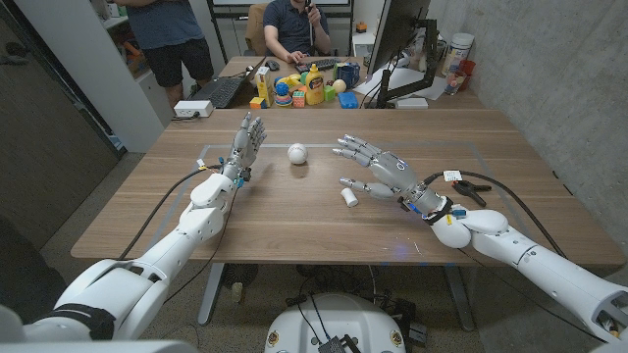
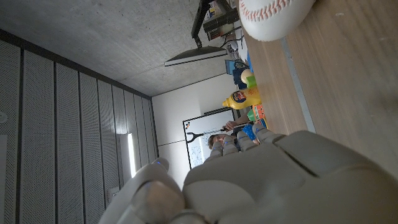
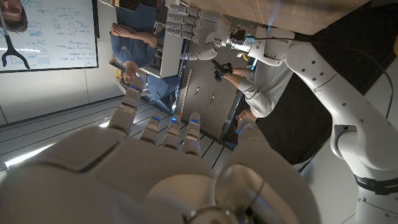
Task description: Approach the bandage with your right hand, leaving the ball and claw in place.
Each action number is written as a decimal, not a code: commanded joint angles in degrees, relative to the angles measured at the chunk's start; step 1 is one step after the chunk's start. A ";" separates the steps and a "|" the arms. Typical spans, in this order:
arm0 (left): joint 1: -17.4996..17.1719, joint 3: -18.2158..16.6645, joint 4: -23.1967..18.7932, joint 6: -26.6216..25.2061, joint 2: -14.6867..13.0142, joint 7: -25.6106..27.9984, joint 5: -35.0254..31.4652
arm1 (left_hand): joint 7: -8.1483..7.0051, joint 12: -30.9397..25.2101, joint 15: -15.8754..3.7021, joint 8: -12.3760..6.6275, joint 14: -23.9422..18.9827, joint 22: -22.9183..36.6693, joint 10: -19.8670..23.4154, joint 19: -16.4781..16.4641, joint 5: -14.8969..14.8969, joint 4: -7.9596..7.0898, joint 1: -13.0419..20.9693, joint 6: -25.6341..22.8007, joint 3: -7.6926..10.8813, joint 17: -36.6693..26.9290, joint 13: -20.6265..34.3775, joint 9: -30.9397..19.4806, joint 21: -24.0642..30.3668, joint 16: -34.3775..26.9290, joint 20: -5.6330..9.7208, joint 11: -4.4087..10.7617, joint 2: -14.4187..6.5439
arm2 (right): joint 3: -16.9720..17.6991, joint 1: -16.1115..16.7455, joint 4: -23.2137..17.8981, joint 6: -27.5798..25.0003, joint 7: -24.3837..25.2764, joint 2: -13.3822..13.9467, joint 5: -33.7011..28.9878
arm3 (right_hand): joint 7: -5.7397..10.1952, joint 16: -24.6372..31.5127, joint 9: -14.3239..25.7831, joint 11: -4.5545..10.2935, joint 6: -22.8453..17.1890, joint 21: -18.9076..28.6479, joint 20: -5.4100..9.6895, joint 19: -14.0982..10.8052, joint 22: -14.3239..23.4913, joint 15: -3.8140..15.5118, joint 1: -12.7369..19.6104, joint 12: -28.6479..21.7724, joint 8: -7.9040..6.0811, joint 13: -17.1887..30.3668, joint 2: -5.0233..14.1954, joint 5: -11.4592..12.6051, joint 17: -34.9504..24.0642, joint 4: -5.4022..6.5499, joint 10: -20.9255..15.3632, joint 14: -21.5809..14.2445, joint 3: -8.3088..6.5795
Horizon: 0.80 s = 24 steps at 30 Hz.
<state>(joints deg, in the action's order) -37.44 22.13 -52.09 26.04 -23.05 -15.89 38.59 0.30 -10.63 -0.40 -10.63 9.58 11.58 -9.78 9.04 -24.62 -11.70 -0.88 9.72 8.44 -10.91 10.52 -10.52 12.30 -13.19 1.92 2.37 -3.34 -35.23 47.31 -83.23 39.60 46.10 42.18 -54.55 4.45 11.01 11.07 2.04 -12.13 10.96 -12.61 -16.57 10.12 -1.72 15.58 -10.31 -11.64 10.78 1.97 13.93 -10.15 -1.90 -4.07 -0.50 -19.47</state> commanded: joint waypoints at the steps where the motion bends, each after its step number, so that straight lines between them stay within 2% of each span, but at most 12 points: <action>1: 0.50 0.14 1.42 1.19 0.52 -0.98 -0.18 | -0.28 -0.34 -0.31 -0.34 8.98 0.21 -10.87 0.05 -0.22 0.01 -0.10 12.09 -0.27 -0.21 0.22 -0.32 0.36 -0.56 0.60 0.43 -7.70 | -7.83 -4.26 -0.17 -7.53 -0.28 1.32 -5.68 | -0.32 0.18 0.12 -0.41 -1.58 -0.41 0.16 0.71 0.03 0.02 0.39 -0.64 -0.64 0.28 0.09 -0.30 -0.17 -0.21 -0.81 -0.22 0.11; 13: -0.24 0.11 0.20 1.30 -0.05 -0.22 -0.56 | -0.26 -0.37 -0.28 -0.41 8.84 0.20 -10.73 -0.07 -0.21 0.02 -0.09 11.89 -0.34 -0.20 0.22 -0.32 0.40 -0.60 0.57 0.38 -7.71 | -13.38 -9.03 4.09 -10.47 -5.57 -0.01 -3.84 | -0.78 0.42 0.15 -1.22 -0.55 -0.26 0.26 0.86 0.07 0.14 0.09 -0.76 0.01 0.33 -0.28 -0.53 -0.22 -0.18 -1.12 -0.55 0.48; 24: 0.25 0.32 0.85 1.73 0.30 -0.20 -0.89 | -0.29 -0.37 -0.24 -0.41 8.68 0.19 -10.67 -0.14 -0.21 0.03 -0.08 11.80 -0.42 -0.20 0.22 -0.32 0.42 -0.65 0.60 0.42 -7.69 | -17.06 -11.49 7.07 -12.42 -3.13 -0.09 -5.84 | -0.60 0.71 0.17 -1.32 -0.16 0.27 0.56 -0.39 0.09 0.60 0.39 -0.82 0.23 0.34 -0.03 -0.56 -0.18 -0.33 -1.29 -1.27 0.34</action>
<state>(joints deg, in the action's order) -37.45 22.24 -51.59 27.39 -22.94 -16.22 38.04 0.30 -10.63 -0.40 -10.63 9.58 11.57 -9.78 9.04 -24.62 -11.70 -0.88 9.72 8.45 -10.92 10.52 -10.52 12.53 -13.67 1.92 2.37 -3.34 -48.25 38.63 -79.18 29.32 42.24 42.36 -59.07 3.68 11.26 11.07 0.99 -12.67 10.86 -12.06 -16.33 10.13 -1.20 15.58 -10.65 -11.58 10.78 1.97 13.44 -10.28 -1.88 -4.90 -1.03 -19.12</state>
